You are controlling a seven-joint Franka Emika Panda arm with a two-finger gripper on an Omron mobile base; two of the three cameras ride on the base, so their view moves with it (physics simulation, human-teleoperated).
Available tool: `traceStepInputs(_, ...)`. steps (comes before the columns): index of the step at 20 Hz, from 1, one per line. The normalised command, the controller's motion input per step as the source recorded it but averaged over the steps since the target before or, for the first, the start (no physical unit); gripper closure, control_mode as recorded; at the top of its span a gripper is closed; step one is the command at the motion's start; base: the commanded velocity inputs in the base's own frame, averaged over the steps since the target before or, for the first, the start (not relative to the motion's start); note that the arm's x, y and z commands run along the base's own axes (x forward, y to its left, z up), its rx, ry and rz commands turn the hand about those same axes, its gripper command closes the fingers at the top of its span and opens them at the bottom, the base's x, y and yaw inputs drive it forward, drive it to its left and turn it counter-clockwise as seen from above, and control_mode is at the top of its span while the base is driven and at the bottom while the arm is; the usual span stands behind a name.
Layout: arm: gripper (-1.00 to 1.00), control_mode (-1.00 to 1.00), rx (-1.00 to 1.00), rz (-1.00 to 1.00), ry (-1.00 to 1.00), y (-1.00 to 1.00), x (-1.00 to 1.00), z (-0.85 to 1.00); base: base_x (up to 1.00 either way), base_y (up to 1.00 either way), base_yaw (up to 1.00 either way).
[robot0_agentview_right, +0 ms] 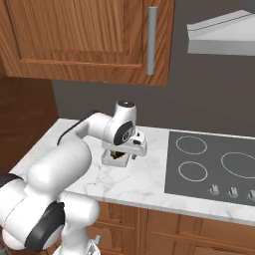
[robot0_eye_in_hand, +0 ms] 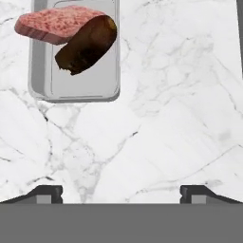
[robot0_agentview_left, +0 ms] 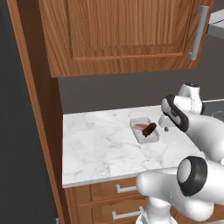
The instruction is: Place the tupperware on the second highest shelf of the fridge. Make space for the tupperware among the existing items by rearranging them on the shelves if needed. Close the fridge door when finished.
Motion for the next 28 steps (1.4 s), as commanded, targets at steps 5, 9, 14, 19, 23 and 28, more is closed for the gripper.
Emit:
traceStepInputs(5,-1.00,-1.00,0.00,-0.02,0.08,-0.13,0.60,-0.25,0.00,0.00,0.00)
traceStepInputs(9,-1.00,-1.00,0.00,0.00,0.04,0.06,0.47,-0.28,0.00,0.00,0.00)
traceStepInputs(14,-1.00,-1.00,0.00,0.00,0.03,0.17,0.38,-0.44,0.00,0.00,0.00)
traceStepInputs(19,-1.00,-1.00,0.00,0.00,0.00,0.04,0.26,-0.39,0.00,0.00,0.00)
traceStepInputs(23,-1.00,-1.00,0.00,0.00,0.00,0.00,0.23,-0.30,0.00,0.00,0.00)
traceStepInputs(28,-1.00,-1.00,0.00,0.00,0.00,0.00,0.23,-0.30,0.00,0.00,0.00)
